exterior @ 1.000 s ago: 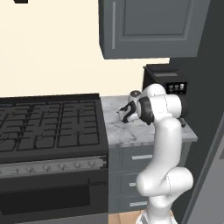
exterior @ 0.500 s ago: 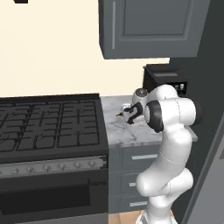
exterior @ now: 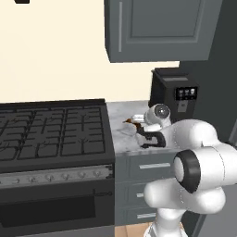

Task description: Open the fridge, remove the banana, broccoli, and steak, and place them on any counter.

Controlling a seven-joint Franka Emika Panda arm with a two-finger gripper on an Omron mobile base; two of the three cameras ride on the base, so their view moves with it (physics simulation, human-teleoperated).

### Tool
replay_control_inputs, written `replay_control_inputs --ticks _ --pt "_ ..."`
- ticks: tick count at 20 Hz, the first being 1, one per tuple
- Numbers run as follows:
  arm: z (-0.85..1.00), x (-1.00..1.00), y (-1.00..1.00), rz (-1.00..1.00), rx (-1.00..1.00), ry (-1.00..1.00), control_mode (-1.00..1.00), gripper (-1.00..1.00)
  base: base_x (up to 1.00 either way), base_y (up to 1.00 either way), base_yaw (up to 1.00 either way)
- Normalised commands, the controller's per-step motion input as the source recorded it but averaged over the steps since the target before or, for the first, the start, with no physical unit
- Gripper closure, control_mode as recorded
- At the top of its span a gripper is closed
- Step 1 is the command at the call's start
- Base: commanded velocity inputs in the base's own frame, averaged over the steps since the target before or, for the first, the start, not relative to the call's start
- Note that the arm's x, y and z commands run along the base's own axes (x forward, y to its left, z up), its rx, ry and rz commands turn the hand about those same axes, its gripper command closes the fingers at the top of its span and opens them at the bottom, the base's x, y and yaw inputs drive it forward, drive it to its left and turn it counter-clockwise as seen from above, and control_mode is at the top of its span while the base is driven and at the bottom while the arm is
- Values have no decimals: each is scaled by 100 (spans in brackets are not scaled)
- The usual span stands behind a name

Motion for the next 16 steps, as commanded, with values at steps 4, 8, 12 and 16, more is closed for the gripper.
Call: replay_control_inputs --ticks 4,8,12,16 --pt "100 -100 21 2 0 17 -100 -100 0 0 0" --pt "100 -86 0 0 -1 26 -100 -100 0 0 0" --pt "87 -68 0 0 -8 15 -100 -100 0 0 0" --pt "49 -87 0 0 -1 22 -100 -100 0 0 0"
